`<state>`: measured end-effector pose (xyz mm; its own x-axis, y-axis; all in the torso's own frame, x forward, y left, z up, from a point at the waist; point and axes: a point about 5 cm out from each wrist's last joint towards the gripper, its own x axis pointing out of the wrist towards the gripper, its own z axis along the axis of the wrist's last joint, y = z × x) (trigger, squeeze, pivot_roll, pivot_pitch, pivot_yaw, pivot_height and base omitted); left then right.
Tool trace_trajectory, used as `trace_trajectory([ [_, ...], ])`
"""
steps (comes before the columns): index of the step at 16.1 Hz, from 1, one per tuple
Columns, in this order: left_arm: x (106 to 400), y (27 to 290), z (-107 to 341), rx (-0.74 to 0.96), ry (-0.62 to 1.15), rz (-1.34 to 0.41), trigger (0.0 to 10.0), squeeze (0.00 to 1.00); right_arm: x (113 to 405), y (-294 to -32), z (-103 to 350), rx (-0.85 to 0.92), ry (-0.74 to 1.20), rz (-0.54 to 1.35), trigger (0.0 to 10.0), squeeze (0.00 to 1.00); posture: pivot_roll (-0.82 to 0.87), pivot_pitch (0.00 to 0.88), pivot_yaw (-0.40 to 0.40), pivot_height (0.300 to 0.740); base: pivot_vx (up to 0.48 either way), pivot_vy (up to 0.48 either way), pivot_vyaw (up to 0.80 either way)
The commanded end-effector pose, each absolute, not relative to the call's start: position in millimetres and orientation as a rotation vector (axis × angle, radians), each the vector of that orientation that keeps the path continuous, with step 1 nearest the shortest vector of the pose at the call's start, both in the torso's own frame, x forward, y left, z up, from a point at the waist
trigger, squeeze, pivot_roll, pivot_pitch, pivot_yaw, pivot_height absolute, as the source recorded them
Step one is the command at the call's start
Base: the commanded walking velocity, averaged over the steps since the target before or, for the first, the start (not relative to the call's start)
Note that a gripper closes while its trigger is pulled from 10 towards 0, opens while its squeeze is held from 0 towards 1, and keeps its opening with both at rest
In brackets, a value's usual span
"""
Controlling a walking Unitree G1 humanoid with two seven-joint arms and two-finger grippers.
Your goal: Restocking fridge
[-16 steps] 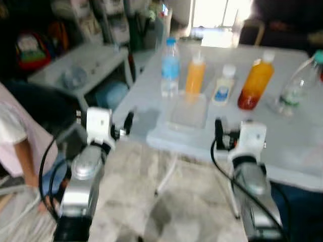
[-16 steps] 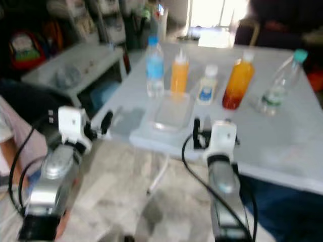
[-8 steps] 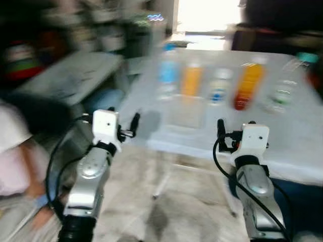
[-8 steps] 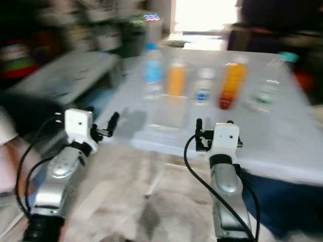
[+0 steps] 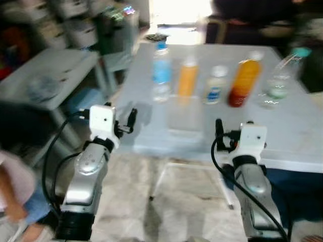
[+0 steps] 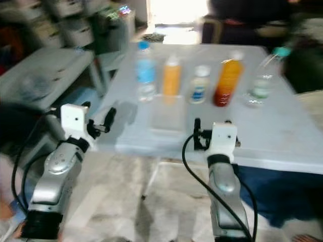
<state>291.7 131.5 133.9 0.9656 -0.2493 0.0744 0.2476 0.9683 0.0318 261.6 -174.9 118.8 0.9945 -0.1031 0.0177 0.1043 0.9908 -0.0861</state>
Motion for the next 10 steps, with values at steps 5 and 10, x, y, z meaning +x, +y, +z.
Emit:
trace_trajectory([
  [5,292.3,134.7,135.6,0.046,-0.083,-0.226,10.0,0.00,265.8,-172.7,122.2,-0.057,-0.032,-0.062,10.0,0.00,-0.03,0.012,0.038,0.740,0.000,0.000,0.00],
  [10,281.2,156.1,131.7,0.075,-0.052,-0.204,10.0,0.00,287.8,-175.6,124.2,0.004,-0.004,0.005,10.0,0.00,0.03,0.030,0.039,0.740,0.000,0.000,0.00],
])
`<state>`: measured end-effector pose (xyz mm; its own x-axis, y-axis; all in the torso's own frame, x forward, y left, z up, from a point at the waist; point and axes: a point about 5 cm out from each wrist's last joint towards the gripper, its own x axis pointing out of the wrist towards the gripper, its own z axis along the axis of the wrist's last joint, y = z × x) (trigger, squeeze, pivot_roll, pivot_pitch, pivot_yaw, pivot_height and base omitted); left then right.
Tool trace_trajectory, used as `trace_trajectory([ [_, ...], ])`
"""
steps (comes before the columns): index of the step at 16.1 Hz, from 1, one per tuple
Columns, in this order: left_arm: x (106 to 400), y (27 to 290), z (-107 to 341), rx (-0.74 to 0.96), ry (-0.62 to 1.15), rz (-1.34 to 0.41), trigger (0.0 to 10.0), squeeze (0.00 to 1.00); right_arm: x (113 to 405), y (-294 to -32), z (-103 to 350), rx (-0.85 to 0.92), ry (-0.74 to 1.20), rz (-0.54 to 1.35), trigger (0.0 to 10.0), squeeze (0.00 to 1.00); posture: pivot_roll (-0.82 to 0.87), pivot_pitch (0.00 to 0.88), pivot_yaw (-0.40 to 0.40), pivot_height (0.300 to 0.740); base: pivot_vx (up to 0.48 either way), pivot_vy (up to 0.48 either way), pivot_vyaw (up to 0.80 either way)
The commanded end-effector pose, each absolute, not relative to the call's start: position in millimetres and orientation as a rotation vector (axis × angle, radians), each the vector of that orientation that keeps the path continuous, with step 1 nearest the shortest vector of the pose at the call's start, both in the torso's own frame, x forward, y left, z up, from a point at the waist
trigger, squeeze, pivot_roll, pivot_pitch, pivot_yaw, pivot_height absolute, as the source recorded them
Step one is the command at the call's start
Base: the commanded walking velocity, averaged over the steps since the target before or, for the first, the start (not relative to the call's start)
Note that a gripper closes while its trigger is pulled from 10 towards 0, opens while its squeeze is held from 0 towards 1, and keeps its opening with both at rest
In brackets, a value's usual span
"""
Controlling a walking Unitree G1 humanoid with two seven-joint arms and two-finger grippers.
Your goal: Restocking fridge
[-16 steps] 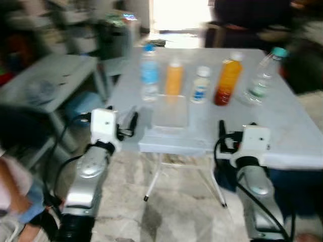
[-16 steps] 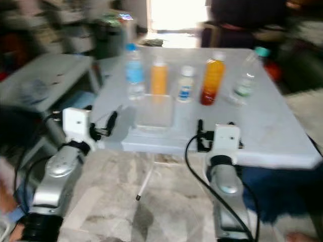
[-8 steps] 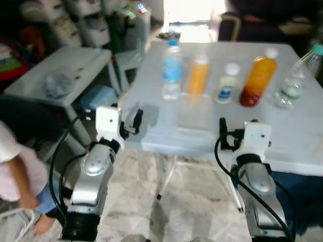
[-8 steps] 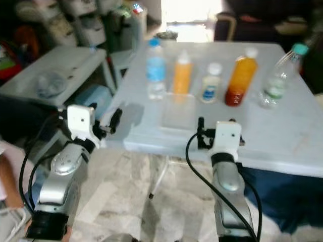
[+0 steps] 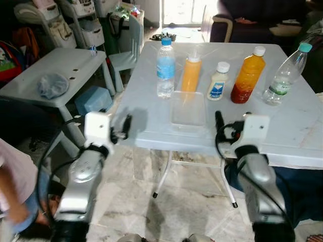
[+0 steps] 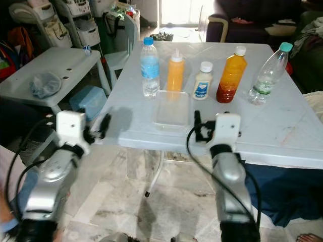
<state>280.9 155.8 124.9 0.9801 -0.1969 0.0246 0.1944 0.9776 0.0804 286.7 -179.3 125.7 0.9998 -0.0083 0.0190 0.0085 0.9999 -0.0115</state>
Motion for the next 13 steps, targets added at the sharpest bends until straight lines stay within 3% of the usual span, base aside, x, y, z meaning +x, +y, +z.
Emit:
trace_trajectory([
  [1,280.5,156.3,132.8,0.080,-0.054,-0.203,10.0,0.00,293.5,-174.3,126.2,0.015,-0.006,0.041,10.0,0.00,0.05,0.033,0.040,0.740,0.000,0.000,0.00],
  [7,273.2,159.8,137.8,0.123,-0.053,-0.217,10.0,0.00,320.0,-161.3,134.3,0.091,-0.015,0.146,10.0,0.00,0.10,0.049,0.060,0.740,0.000,0.000,0.00],
  [13,273.7,157.2,142.6,0.132,-0.054,-0.243,10.0,0.00,305.4,-157.7,127.0,0.134,-0.029,0.063,10.0,0.00,0.09,0.057,0.077,0.740,0.000,0.000,0.00],
])
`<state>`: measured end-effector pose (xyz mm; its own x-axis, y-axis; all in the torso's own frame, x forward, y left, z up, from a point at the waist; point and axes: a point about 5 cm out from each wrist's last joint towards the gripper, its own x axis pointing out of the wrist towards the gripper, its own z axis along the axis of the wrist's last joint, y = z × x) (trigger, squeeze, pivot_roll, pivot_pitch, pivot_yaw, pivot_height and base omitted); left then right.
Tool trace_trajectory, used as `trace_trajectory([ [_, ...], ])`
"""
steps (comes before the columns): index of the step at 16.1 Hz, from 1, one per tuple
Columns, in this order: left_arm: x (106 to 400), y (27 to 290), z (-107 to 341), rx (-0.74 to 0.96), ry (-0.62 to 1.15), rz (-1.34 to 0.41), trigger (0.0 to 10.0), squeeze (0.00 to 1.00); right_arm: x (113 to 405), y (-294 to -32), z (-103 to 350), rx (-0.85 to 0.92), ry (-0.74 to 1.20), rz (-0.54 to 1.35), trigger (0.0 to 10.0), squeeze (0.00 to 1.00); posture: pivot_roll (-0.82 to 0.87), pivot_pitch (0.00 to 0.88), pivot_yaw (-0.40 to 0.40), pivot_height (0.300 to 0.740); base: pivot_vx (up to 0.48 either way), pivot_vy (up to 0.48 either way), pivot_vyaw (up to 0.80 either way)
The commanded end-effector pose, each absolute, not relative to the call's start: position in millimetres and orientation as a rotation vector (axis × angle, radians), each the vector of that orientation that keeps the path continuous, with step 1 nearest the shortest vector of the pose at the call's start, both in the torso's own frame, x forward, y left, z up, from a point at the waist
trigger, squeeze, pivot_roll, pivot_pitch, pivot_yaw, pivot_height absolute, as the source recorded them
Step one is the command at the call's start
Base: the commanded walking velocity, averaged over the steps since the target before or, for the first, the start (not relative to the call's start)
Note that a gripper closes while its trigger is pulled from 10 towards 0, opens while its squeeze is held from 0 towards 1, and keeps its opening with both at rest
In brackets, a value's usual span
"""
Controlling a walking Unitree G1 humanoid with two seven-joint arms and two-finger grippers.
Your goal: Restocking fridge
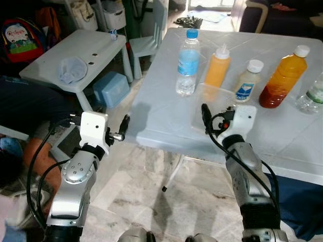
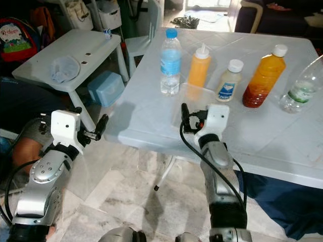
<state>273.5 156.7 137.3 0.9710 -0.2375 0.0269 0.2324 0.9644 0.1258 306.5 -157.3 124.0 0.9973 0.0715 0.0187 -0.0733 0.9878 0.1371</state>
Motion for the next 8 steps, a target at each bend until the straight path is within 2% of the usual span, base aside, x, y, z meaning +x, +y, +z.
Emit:
trace_trajectory([
  [1,274.0,156.7,142.7,0.132,-0.053,-0.245,10.0,0.00,304.9,-158.5,130.3,0.116,-0.054,0.055,10.0,0.00,0.09,0.056,0.078,0.740,0.000,0.000,0.00],
  [6,276.0,153.2,143.8,0.128,-0.057,-0.253,10.0,0.00,309.1,-162.3,147.1,0.057,-0.134,0.029,10.0,0.00,0.09,0.053,0.077,0.740,0.000,0.000,0.00],
  [8,275.6,153.6,143.4,0.126,-0.057,-0.251,10.0,0.00,305.3,-168.4,157.3,0.033,-0.169,-0.052,10.0,0.00,0.08,0.055,0.073,0.740,0.000,0.000,0.00],
])
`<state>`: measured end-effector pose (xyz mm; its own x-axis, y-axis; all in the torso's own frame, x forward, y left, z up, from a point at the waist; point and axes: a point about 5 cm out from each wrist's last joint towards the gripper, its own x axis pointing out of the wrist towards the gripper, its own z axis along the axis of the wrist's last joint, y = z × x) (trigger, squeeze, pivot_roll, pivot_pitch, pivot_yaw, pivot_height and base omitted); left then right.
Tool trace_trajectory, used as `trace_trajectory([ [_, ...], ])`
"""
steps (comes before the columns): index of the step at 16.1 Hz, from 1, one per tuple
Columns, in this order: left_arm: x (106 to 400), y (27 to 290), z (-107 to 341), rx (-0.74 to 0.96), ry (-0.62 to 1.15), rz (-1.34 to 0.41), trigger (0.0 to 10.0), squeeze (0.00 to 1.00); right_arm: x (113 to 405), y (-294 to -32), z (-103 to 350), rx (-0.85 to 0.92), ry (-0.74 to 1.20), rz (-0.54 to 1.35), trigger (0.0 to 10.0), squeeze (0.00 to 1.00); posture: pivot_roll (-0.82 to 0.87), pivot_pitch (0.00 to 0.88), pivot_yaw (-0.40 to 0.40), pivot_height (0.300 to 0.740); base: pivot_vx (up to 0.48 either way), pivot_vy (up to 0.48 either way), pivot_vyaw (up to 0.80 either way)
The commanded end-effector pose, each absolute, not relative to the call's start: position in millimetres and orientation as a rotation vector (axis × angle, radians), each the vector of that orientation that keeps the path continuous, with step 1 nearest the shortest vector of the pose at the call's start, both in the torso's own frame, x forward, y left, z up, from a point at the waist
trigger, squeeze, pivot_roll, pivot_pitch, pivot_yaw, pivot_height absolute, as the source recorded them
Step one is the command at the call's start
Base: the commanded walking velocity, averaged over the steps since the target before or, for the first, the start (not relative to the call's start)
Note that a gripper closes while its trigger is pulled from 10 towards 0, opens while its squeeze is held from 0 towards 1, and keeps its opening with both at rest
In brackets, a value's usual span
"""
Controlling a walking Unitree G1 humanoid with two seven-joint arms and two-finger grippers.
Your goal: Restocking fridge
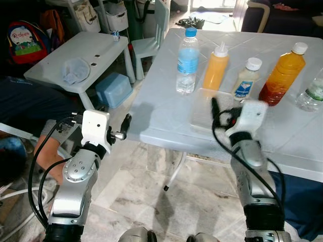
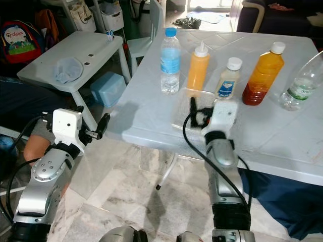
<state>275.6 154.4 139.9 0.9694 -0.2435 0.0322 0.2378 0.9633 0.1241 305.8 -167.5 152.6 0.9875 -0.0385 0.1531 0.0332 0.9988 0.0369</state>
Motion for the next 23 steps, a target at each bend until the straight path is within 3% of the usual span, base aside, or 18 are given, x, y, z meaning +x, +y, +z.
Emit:
trace_trajectory([
  [1,275.3,153.1,143.4,0.124,-0.056,-0.251,10.0,0.00,300.6,-170.0,157.1,0.005,-0.172,-0.078,10.0,0.00,0.08,0.056,0.071,0.740,0.000,0.000,0.00],
  [4,275.6,152.2,141.7,0.119,-0.051,-0.254,10.0,0.00,283.5,-172.2,140.2,0.052,-0.079,-0.160,10.0,0.00,0.07,0.061,0.072,0.740,0.000,0.000,0.00],
  [8,277.5,149.7,141.8,0.116,-0.052,-0.263,10.0,0.00,281.8,-170.4,125.0,0.132,0.010,-0.191,10.0,0.00,0.07,0.059,0.077,0.740,0.000,0.000,0.00],
  [15,278.1,149.2,144.1,0.121,-0.059,-0.266,10.0,0.00,286.8,-157.5,115.9,0.277,0.083,-0.104,10.0,0.00,0.08,0.058,0.078,0.740,0.000,0.000,0.00],
  [16,278.3,149.0,144.1,0.121,-0.059,-0.266,10.0,0.00,287.2,-157.0,115.4,0.288,0.089,-0.095,8.8,0.00,0.08,0.057,0.077,0.740,0.000,0.000,0.00],
  [17,279.1,148.6,144.3,0.121,-0.060,-0.267,10.0,0.00,287.7,-155.5,113.0,0.330,0.108,-0.080,2.0,0.00,0.08,0.057,0.078,0.740,0.000,0.000,0.00],
  [18,280.0,148.3,144.7,0.121,-0.061,-0.268,10.0,0.00,288.4,-154.4,112.2,0.345,0.115,-0.068,0.0,0.00,0.08,0.058,0.078,0.740,0.000,0.000,0.00],
  [23,281.1,146.8,144.8,0.124,-0.060,-0.288,10.0,0.00,289.5,-154.9,108.3,0.390,0.132,-0.046,0.0,0.00,0.07,0.048,0.098,0.740,0.000,0.000,0.00],
])
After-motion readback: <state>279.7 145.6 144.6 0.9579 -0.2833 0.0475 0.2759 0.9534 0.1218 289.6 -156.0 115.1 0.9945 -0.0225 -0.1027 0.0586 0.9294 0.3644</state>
